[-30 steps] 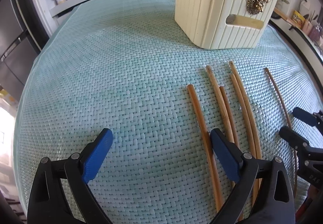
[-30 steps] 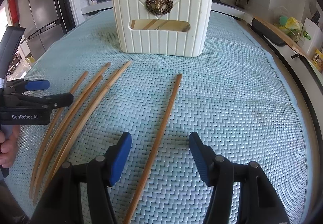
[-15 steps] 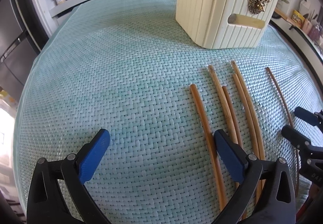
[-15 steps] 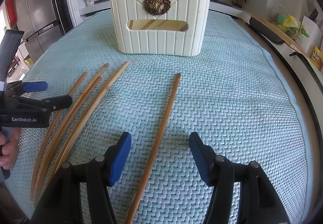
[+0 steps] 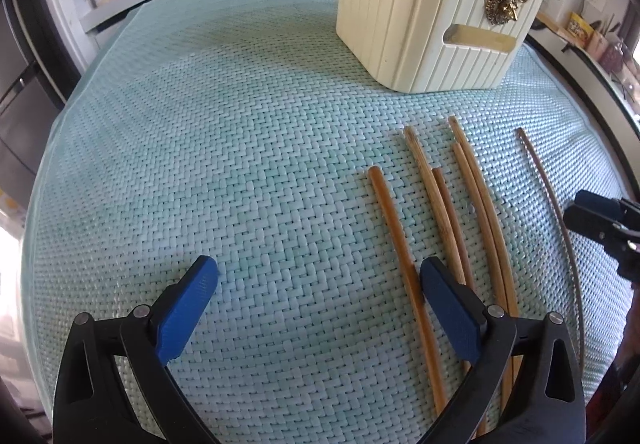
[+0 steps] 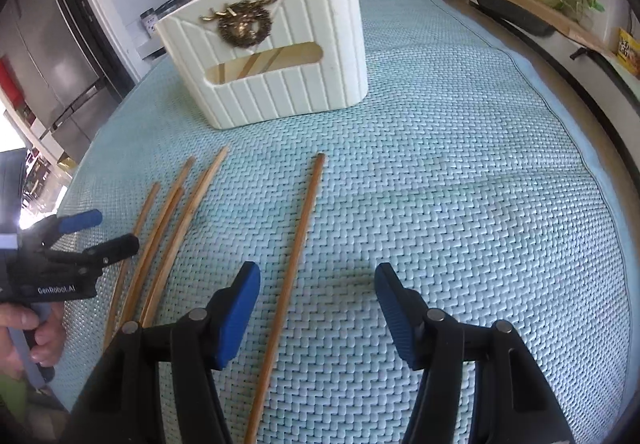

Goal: Organize utensils
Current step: 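Lower both open tools over the loose wooden chopsticks on the mat, then grasp a wooden chopstick with the left tool while the right tool grasps another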

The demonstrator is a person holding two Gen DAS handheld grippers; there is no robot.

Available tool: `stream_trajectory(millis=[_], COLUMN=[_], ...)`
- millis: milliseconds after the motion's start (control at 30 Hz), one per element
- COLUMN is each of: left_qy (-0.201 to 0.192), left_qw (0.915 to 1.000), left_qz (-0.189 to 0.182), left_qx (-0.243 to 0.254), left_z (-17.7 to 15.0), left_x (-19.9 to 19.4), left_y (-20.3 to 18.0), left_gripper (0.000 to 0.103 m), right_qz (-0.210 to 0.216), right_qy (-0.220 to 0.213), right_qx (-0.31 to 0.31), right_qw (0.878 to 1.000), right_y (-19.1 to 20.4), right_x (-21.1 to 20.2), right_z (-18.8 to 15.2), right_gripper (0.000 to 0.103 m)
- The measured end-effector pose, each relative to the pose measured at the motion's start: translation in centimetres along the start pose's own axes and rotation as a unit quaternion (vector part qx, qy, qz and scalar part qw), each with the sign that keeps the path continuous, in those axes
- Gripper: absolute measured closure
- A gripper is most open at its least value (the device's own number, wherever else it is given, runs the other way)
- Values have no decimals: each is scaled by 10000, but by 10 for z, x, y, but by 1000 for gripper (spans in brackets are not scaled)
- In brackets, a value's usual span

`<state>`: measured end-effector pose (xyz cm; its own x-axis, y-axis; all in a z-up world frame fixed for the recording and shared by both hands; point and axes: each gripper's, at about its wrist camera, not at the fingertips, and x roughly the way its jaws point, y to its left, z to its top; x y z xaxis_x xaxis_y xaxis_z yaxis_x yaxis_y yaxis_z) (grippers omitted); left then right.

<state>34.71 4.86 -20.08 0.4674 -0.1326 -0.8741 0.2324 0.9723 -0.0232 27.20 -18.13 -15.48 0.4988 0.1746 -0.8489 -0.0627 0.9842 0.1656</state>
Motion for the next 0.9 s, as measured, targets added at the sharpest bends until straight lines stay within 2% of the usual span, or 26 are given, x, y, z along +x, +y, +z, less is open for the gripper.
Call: stream_trajectory(millis=[167, 267, 367, 433, 467, 533, 667, 767, 900], left_qy=[-2, 51, 126, 170, 200, 218, 151, 34, -294], left_qw=[9997, 9994, 9993, 9993, 9993, 9993, 9996, 9999, 9993], left_qz=[-40, -66, -71, -65, -79, -62, -91, -51, -165], left_qx=[229, 324, 330, 312, 297, 302, 223, 120, -159], left_z=[11, 18, 28, 34, 37, 40, 43, 41, 40], left_x=[3, 5, 8, 10, 11, 13, 14, 10, -19], left_y=[-15, -20, -23, -24, -25, -27, -29, -26, -14], left_gripper=[17, 28, 44, 66, 71, 94, 98, 98, 98], right_qz=[13, -82, -318, -383, -432, -500, -360, 1, 522], right_qy=[124, 200, 245, 272, 284, 277, 210, 70, -382], right_qx=[-173, -420, -540, -544, -533, -568, -652, -584, -459], right_qw=[9998, 9989, 9977, 9974, 9972, 9967, 9970, 9983, 9968], right_y=[4, 18, 28, 32, 34, 37, 35, 19, 7], right_x=[11, 22, 32, 38, 41, 45, 49, 42, 9], right_z=[17, 31, 45, 53, 56, 62, 67, 70, 73], right_gripper=[43, 53, 60, 68, 74, 93, 97, 97, 97])
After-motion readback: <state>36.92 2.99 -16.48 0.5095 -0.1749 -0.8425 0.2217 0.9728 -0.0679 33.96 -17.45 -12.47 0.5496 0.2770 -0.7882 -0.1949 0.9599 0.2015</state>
